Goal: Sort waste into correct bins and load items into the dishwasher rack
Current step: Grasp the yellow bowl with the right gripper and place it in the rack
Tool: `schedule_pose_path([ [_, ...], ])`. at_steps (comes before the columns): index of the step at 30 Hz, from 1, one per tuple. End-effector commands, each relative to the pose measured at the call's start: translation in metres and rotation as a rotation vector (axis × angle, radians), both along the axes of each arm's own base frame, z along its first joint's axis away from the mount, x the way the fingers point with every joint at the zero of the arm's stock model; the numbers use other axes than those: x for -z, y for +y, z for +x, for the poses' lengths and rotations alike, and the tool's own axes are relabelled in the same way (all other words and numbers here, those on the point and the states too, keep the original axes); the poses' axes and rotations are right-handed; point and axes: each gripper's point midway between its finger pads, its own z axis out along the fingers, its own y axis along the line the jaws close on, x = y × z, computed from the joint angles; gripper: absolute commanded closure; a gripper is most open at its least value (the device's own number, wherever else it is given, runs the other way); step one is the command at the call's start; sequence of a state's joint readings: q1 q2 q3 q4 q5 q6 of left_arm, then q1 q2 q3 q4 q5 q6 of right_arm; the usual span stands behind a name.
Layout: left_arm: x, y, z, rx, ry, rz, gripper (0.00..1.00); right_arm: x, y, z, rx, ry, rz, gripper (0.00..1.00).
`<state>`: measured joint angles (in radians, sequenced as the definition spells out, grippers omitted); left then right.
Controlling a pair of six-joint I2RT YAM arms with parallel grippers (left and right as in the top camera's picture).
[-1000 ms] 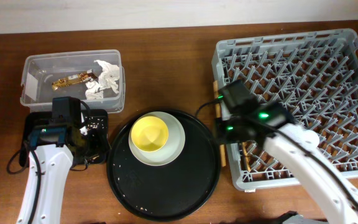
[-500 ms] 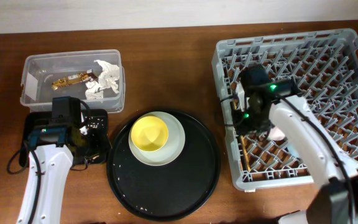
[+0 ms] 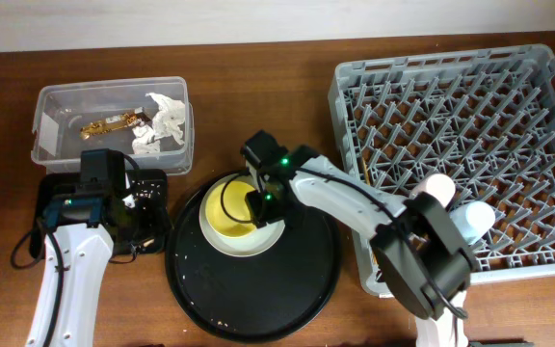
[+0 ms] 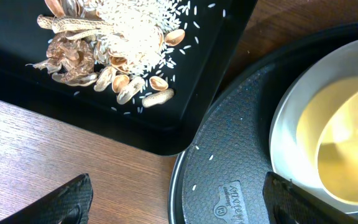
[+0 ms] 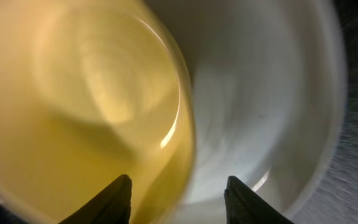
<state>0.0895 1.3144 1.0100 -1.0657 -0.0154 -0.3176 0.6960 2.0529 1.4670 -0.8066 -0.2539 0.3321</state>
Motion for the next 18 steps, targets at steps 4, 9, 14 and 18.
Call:
schedule_pose_path([
  [4, -0.003, 0.002, -0.001, -0.013, -0.013, 0.007, 0.13, -0.015, 0.000, 0.017, 0.042, -0.029, -0.016, 0.84],
  [9, -0.003, 0.002, -0.001, -0.013, -0.013, 0.007, 0.13, -0.020, -0.004, 0.018, 0.046, -0.030, -0.040, 0.82],
  [14, -0.003, 0.002, -0.001, -0.013, -0.013, 0.007, 0.13, -0.012, -0.012, 0.007, 0.044, 0.009, -0.075, 0.96],
  [18, -0.003, 0.002, -0.001, -0.013, -0.014, 0.007, 0.13, -0.047, -0.044, 0.025, 0.093, -0.102, -0.174, 0.96],
])
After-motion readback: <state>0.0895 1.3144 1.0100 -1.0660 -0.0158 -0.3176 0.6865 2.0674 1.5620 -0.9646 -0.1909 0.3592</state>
